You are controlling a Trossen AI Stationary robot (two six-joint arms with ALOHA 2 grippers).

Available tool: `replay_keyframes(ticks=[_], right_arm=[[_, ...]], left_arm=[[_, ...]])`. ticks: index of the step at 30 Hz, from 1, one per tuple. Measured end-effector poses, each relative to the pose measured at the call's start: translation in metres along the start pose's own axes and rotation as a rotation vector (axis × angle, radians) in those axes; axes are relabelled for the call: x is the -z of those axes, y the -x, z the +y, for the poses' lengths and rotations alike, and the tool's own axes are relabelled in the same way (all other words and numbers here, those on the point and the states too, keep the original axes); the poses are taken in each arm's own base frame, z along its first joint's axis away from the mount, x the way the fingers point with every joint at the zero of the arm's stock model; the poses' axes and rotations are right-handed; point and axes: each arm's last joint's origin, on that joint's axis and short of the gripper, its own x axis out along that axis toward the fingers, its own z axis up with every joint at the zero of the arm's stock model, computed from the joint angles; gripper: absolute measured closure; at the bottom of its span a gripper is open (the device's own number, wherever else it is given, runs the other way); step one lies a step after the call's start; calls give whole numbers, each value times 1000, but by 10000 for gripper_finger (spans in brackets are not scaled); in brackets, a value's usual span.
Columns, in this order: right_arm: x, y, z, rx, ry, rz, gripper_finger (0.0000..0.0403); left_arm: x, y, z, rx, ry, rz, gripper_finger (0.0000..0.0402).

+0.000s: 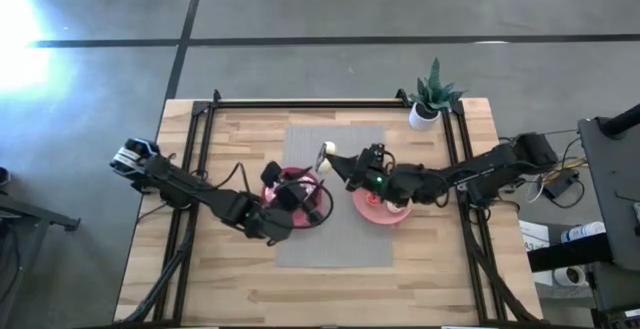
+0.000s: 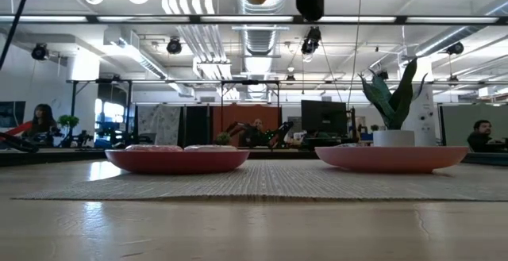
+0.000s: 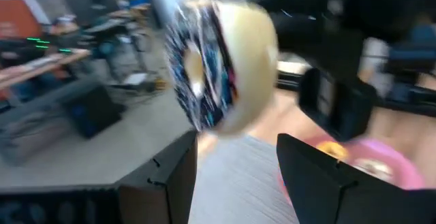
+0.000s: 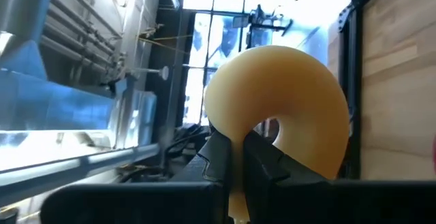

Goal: Pick & Place donuts
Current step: Put the large black donut on the pink plate

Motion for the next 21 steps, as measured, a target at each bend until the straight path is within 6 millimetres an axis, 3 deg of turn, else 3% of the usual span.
replay_keyframes(ticks=[21], right_arm=[[4, -11, 4, 52, -14, 19, 390]], left_arm=[[-6, -13, 5, -41, 20, -14, 229]])
